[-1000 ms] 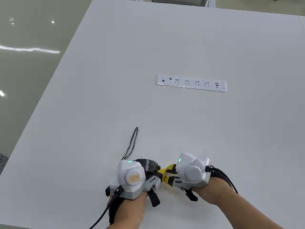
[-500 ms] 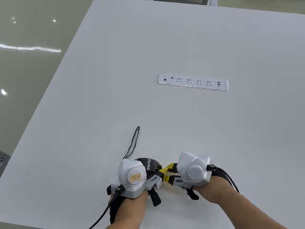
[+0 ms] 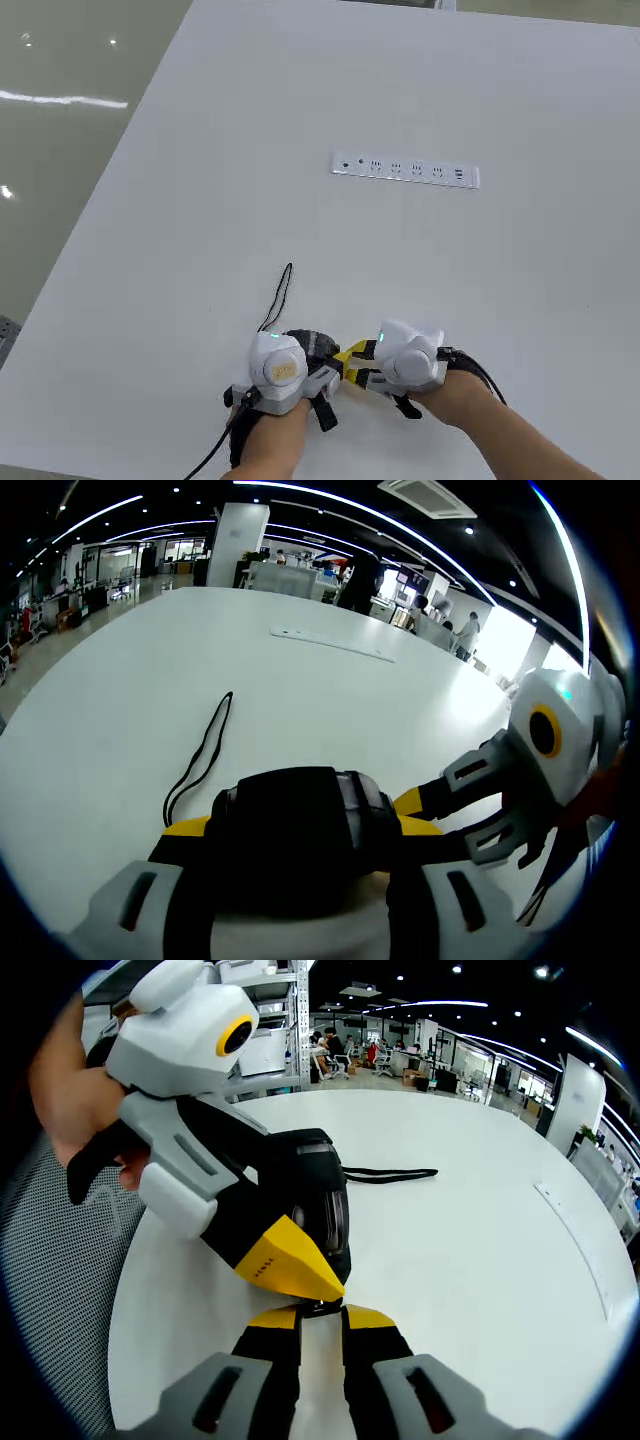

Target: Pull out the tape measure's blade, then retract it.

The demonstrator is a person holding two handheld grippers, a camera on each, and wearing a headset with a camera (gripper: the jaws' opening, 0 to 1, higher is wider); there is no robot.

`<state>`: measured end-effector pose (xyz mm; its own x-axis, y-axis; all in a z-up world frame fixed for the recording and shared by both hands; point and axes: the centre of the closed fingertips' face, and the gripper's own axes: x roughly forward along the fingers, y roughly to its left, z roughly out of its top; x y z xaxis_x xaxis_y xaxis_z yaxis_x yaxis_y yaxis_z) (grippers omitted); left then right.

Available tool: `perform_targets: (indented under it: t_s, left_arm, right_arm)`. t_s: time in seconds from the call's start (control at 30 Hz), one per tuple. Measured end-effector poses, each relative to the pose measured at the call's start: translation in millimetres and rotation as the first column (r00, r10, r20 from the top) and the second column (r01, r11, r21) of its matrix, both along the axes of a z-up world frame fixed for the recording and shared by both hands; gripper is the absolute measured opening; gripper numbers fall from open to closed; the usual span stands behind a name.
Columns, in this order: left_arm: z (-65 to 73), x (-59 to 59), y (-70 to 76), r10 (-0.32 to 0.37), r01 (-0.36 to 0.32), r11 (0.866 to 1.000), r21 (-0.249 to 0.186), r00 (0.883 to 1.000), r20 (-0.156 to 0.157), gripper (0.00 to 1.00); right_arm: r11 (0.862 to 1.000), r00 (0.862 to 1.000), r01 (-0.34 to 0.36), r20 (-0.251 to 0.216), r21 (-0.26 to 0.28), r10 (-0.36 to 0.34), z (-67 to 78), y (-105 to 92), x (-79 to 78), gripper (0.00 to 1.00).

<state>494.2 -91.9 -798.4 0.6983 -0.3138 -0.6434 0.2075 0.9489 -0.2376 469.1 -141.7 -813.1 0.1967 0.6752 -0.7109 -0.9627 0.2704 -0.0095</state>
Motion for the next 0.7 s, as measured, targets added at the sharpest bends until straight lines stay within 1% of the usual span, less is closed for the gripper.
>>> perform_targets:
  t_s: [0.23, 0.5, 0.7]
  left_arm:
    - [-0.4, 0.3, 0.6, -0.001, 0.001, 1.0, -0.004, 1.0, -0.003, 0.67]
    - [-0.9, 0.7, 0.9, 0.0, 0.0, 1.0, -0.008, 1.0, -0.007, 0.67]
    - [-0.7, 0.7, 0.9, 0.001, -0.001, 1.0, -0.009, 1.0, -0.005, 0.67]
  right_arm:
    - [1.0, 1.0, -0.001, 0.002, 0.0, 0.001, -0.6, 1.6, 0.6, 0.14]
    - [1.0, 1.0, 0.016, -0.011, 0.001, -0.016, -0.3, 7.8, 2.3, 0.13]
    - [1.0, 1.0, 0.02, -0.012, 0.005, -0.02, -0.5, 6.4, 2.1, 0.13]
